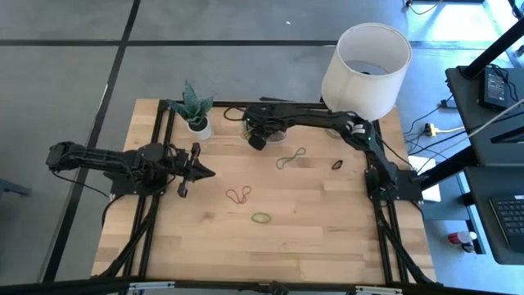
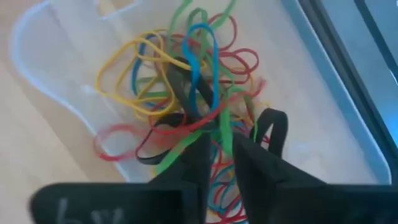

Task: Pick and place rubber bands into bin
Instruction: Put the red rubber band into the transparent bin, then put the green rubber band into the transparent bin, then put the blue rubber band into the transparent bin

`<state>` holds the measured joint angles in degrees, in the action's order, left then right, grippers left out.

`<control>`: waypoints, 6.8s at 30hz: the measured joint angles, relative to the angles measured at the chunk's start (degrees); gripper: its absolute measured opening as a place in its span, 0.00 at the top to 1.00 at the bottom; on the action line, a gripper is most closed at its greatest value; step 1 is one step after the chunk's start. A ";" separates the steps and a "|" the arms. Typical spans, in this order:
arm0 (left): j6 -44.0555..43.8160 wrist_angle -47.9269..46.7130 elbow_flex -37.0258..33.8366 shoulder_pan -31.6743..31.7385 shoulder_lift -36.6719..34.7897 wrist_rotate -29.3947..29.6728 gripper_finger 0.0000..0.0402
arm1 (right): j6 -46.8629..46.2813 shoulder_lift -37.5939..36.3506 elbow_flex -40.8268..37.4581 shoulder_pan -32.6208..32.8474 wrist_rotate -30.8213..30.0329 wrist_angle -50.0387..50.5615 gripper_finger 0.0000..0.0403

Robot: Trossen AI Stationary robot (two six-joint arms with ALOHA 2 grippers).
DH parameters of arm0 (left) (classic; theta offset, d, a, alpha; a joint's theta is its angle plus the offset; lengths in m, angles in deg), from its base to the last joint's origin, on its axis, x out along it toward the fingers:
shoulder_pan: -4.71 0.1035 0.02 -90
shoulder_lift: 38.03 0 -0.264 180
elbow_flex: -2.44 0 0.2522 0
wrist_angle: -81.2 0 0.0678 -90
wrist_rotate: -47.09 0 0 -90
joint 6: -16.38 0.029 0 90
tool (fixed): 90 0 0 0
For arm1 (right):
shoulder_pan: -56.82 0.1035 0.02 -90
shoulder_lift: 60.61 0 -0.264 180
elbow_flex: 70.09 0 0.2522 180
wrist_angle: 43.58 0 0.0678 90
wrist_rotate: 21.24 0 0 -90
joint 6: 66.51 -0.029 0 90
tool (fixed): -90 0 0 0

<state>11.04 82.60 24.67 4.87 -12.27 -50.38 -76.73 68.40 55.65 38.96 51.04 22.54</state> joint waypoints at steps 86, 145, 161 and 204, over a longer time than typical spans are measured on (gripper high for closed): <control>-16.53 -47.21 74.40 -17.50 89.82 15.41 0.99 | -34.24 -67.23 -81.31 54.55 -7.67 -31.58 0.95; 11.92 -52.82 79.58 27.10 76.78 8.16 0.62 | -55.92 -67.21 -81.29 44.96 -18.69 -32.00 0.95; -8.60 -49.46 69.84 -3.08 68.15 12.34 1.00 | -41.80 -67.23 -81.24 45.00 -12.10 -35.17 0.95; -3.23 -17.50 13.18 -11.93 16.81 15.96 1.00 | -40.93 -15.24 -26.29 16.24 5.79 -5.00 0.66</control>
<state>7.81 65.09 37.85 -7.06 4.54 -34.41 -117.66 53.16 29.36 55.20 56.83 17.53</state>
